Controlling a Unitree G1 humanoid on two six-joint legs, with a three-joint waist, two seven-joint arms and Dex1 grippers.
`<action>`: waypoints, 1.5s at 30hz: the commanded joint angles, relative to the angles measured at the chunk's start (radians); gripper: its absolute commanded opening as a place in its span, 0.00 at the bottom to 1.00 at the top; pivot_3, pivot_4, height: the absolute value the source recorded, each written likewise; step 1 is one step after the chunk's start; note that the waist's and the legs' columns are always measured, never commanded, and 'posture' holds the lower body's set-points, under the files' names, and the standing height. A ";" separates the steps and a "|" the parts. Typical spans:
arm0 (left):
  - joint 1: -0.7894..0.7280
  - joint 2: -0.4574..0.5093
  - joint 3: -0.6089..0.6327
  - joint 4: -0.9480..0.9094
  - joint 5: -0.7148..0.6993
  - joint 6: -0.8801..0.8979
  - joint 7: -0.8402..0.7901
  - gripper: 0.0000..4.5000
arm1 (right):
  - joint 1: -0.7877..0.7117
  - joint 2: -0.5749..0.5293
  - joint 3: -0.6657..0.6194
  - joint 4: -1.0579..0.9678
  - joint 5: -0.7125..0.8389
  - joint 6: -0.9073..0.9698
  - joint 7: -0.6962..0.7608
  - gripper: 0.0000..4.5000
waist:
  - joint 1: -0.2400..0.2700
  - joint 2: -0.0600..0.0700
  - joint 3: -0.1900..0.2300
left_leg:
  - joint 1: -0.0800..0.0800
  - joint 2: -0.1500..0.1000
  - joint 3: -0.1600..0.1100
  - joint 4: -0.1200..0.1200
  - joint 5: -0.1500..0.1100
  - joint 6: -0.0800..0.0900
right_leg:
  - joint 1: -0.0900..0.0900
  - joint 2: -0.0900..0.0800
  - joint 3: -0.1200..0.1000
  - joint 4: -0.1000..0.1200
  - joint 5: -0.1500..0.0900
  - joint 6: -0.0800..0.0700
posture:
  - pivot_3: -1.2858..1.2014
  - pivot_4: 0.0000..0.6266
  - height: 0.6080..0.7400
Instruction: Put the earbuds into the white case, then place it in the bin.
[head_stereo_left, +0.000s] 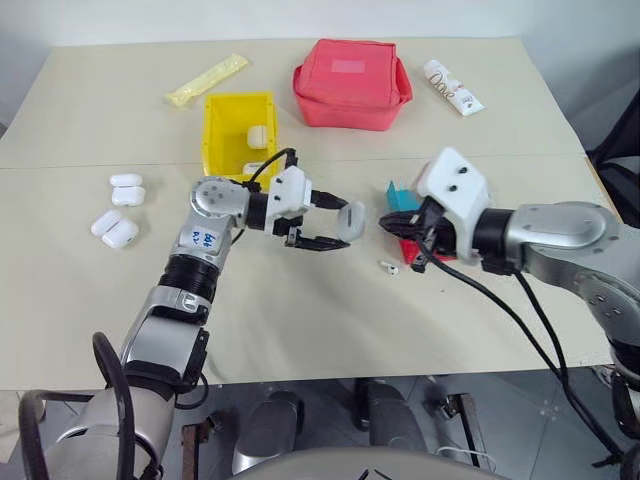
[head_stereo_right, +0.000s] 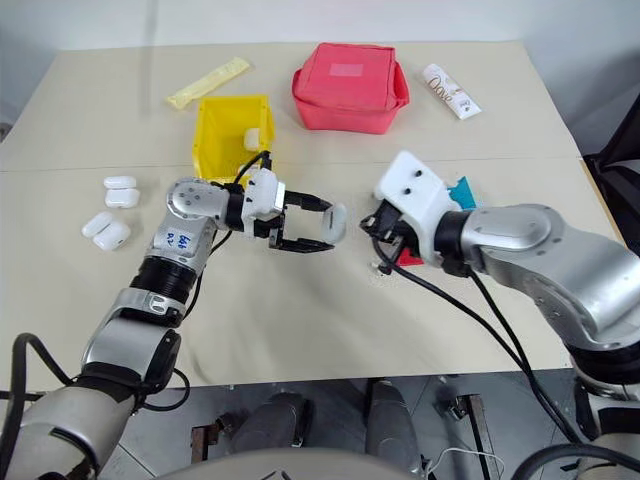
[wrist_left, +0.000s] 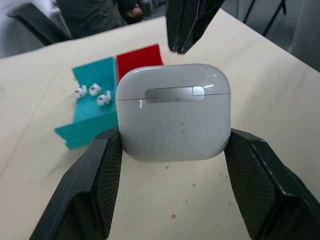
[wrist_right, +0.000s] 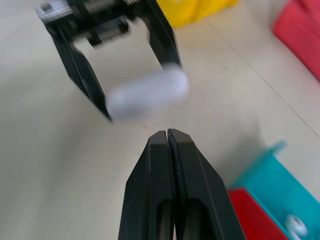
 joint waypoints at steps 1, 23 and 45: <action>0.008 0.014 0.044 -0.045 -0.061 0.011 -0.010 0.61 | 0.077 -0.011 -0.163 -0.063 0.034 -0.043 0.038 0.01 | 0.000 0.000 0.000 | 0.000 0.000 0.000 0.000 0.000 0.000 | 0.000 0.000 0.000 0.000 0.000 0.000 | 0.52 0.24 1.00; -0.132 0.171 0.250 0.261 0.009 0.104 0.546 0.61 | 0.410 0.006 -0.499 0.166 0.122 -0.354 0.477 1.00 | 0.005 -0.001 0.000 | 0.002 -0.001 0.000 0.000 0.000 0.000 | 0.003 0.000 0.000 0.000 0.000 0.001 | 0.52 0.24 1.00; 0.255 0.334 0.281 -0.257 -0.271 0.242 0.012 0.99 | 0.407 -0.103 -0.429 0.346 0.016 -0.509 0.784 1.00 | -0.019 -0.001 0.001 | 0.002 0.001 0.001 0.000 -0.001 0.000 | 0.002 0.000 0.001 0.001 0.000 0.000 | 0.52 0.24 1.00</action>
